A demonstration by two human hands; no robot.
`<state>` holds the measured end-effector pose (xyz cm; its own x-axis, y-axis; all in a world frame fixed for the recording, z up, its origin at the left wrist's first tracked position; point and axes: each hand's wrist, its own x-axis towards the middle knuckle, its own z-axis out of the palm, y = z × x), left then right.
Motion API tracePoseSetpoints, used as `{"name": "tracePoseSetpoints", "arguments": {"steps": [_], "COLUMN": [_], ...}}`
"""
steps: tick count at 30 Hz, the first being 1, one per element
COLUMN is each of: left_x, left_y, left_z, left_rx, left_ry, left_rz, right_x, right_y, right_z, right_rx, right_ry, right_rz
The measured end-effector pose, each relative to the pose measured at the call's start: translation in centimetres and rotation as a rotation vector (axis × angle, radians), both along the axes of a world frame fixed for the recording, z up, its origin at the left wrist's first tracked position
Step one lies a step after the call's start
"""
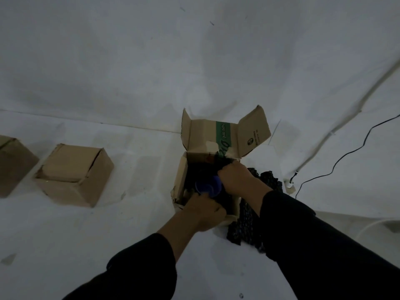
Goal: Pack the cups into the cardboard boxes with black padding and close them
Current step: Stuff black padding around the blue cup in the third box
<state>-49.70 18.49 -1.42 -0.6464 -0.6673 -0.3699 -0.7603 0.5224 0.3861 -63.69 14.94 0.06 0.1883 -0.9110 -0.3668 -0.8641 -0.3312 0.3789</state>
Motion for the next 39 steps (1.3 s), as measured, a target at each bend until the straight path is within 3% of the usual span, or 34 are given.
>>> {"name": "tracePoseSetpoints", "arguments": {"steps": [5, 10, 17, 20, 25, 29, 39], "left_x": [0.6, 0.4, 0.2, 0.0, 0.3, 0.7, -0.4], "left_y": [-0.2, -0.1, -0.1, 0.3, -0.3, -0.3, 0.6], "left_z": [-1.1, -0.5, 0.2, 2.0, 1.0, 1.1, 2.8], "left_rx": [0.052, 0.200, 0.238, 0.261, 0.136, 0.027, -0.317], "left_ry": [0.047, 0.146, 0.241, 0.186, 0.029, 0.108, 0.102], "left_rz": [-0.119, -0.099, -0.064, -0.069, -0.039, 0.008, 0.003], "right_x": [0.1, 0.5, 0.7, 0.6, 0.3, -0.2, -2.8], "right_y": [0.2, 0.4, 0.1, 0.0, 0.2, 0.9, 5.7], "right_z": [0.1, 0.0, -0.4, -0.4, 0.1, 0.8, 2.8], "right_rx": [0.092, 0.053, 0.100, 0.079, 0.000, -0.060, -0.264], "right_ry": [-0.023, -0.006, -0.011, -0.038, -0.157, -0.281, -0.593], "right_rz": [-0.044, -0.060, -0.067, -0.065, -0.077, -0.093, -0.266]}}
